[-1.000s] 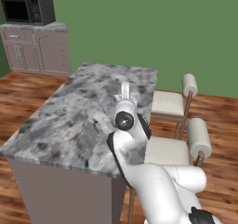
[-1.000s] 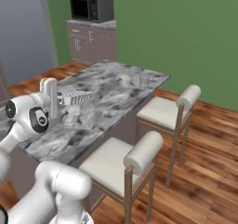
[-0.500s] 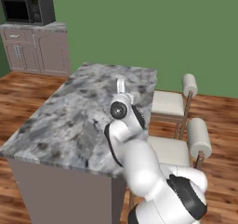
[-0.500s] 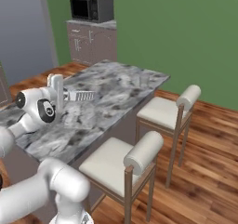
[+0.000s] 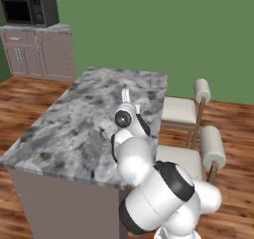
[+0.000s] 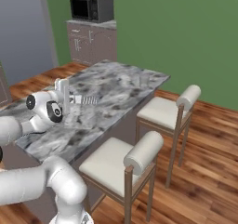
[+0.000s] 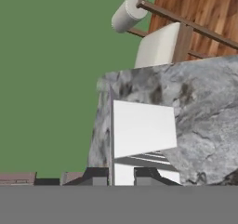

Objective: Open the freezer door, pick up the ice cube tray from the freezer, and place it on the dining counter.

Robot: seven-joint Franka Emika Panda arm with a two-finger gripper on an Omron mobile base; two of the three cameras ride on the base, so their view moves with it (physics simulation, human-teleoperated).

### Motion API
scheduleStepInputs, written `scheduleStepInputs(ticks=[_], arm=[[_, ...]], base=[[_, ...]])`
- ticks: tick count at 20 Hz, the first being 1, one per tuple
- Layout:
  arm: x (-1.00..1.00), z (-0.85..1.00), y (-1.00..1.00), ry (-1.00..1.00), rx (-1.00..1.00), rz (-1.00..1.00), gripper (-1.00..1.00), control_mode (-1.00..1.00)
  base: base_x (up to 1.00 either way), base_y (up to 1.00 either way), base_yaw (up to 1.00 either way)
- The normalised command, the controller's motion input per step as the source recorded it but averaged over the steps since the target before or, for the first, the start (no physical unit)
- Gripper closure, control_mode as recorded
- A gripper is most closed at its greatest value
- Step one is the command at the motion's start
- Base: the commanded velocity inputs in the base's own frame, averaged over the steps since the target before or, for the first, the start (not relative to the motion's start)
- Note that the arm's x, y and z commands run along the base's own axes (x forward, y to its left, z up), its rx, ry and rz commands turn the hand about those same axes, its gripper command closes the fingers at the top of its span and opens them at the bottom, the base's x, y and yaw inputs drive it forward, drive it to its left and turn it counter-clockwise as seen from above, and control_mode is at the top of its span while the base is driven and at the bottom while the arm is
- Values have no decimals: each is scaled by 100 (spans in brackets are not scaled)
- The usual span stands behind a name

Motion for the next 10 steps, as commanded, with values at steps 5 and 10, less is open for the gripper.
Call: scheduleStepInputs(ticks=[5,10], arm=[[27,-42,1,0,0,0,100,-100],[14,-35,3,4,0,0,100,-100]], base=[[0,0,0],[0,0,0]])
